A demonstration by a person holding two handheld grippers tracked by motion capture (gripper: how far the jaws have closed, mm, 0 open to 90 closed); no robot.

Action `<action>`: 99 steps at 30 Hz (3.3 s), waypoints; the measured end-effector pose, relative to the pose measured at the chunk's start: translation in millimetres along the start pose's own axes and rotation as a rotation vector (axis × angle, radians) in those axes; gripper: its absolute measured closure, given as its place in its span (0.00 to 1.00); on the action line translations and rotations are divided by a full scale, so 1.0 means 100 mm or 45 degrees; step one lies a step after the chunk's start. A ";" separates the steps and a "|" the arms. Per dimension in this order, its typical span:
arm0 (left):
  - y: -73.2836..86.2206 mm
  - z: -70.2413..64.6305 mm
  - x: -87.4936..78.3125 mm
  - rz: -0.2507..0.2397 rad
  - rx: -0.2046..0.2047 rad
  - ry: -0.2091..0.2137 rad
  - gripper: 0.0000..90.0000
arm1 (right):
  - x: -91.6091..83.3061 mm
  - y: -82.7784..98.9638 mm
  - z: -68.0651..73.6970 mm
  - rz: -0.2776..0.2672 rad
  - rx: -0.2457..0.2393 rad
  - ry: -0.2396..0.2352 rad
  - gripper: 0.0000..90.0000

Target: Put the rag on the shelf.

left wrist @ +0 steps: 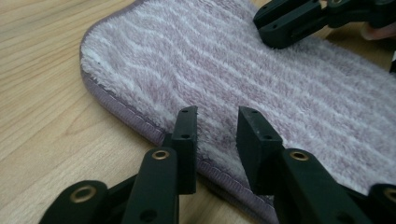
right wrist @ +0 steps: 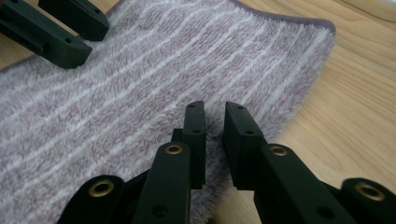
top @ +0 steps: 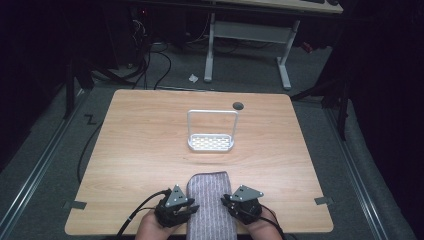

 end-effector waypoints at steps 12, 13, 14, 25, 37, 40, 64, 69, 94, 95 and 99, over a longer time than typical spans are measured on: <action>-0.20 0.45 0.07 -0.136 -0.311 -0.211 0.63 | 0.06 -0.12 -0.02 -0.017 0.002 -0.054 0.82; -0.25 0.45 0.14 -0.121 -0.313 -0.242 0.62 | 0.05 -0.12 -0.03 -0.028 0.008 -0.057 0.81; -0.27 0.46 0.18 -0.094 -0.318 -0.247 0.61 | 0.05 -0.12 -0.03 -0.038 0.012 -0.056 0.81; -0.30 0.48 0.24 -0.098 -0.375 -0.167 0.76 | 0.12 -0.35 -0.38 -0.144 0.305 0.108 0.65; -0.30 0.45 0.24 -0.088 -0.361 -0.145 0.89 | 0.32 -0.38 -0.29 -0.057 0.297 0.117 0.94; -0.27 0.37 0.17 -0.205 -0.314 -0.174 0.89 | 0.23 -0.39 -0.22 -0.146 0.261 0.154 0.94; -0.70 0.07 -0.51 -0.659 -0.156 -0.329 0.89 | -0.47 -0.63 -0.09 -0.660 0.145 0.382 0.94; -0.81 0.06 -0.61 -0.687 -0.134 -0.335 0.89 | -0.60 -0.70 -0.15 -0.711 0.146 0.395 0.94; -1.48 0.05 -1.17 -0.839 0.032 -0.409 0.90 | -1.23 -1.19 -0.31 -0.915 0.099 0.451 0.94; -1.51 0.05 -1.18 -0.841 0.037 -0.408 0.90 | -1.26 -1.20 -0.32 -0.918 0.102 0.448 0.94; -1.61 0.08 -1.23 -0.847 0.057 -0.418 0.90 | -1.36 -1.28 -0.38 -0.943 0.113 0.452 0.94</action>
Point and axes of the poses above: each handheld gripper's, and its own axes: x roughly forward along the jaws, y roughly out of its underside, z roughly to its left, the point moved 2 cm from there along x, roughly forward along the jaws, and after that the axes turned 11 degrees about z, right-handed, at the moved point
